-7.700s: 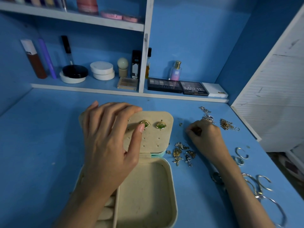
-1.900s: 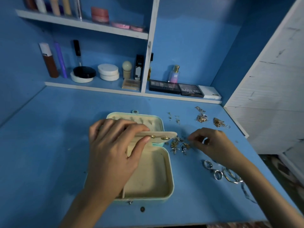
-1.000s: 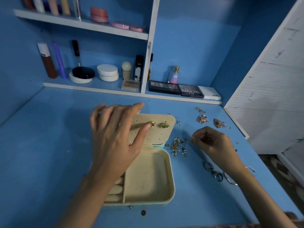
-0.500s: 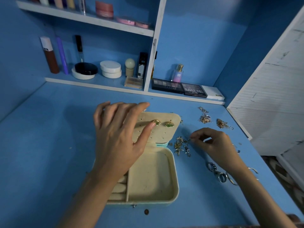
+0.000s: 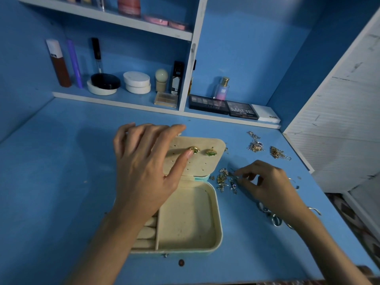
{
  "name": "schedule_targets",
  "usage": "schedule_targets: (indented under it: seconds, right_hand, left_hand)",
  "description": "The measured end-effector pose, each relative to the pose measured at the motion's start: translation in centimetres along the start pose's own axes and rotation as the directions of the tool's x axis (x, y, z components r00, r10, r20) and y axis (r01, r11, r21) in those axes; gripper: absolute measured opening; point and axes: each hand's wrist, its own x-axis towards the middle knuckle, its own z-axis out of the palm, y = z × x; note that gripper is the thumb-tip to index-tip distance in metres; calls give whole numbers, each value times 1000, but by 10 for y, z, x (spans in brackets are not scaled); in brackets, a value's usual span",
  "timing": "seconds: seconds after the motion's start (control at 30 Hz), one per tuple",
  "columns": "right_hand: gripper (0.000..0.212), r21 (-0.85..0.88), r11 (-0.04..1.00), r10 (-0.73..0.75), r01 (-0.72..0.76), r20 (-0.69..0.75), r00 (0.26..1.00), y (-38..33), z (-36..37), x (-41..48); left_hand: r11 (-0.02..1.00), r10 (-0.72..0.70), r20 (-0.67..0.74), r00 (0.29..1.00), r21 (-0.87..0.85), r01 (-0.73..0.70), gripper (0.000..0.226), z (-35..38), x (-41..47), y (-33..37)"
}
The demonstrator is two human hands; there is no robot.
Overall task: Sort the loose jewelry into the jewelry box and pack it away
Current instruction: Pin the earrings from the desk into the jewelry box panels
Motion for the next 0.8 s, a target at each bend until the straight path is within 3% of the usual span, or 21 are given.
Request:
schedule_targets:
  seconds: [0.2, 0.5, 0.7, 0.8]
  right_hand:
    - [10, 24, 989, -144, 143, 69, 987, -12, 3, -3]
    - [8, -57, 987, -145, 147, 46, 988, -13, 12, 0]
    - [17, 45, 996, -74, 77, -61, 995, -19, 5, -2]
    - [21, 251, 964, 95, -83, -39, 995, -24, 2, -4]
  left_hand:
    - [1000, -1, 5, 1000, 3, 1, 34, 0, 0, 0]
    - [1000, -3, 6, 1000, 2, 3, 35, -1, 0, 0]
    - [1000, -9, 16, 1000, 6, 9, 36, 0, -1, -1]
    - [1000, -9, 16, 1000, 6, 9, 36, 0, -1, 0]
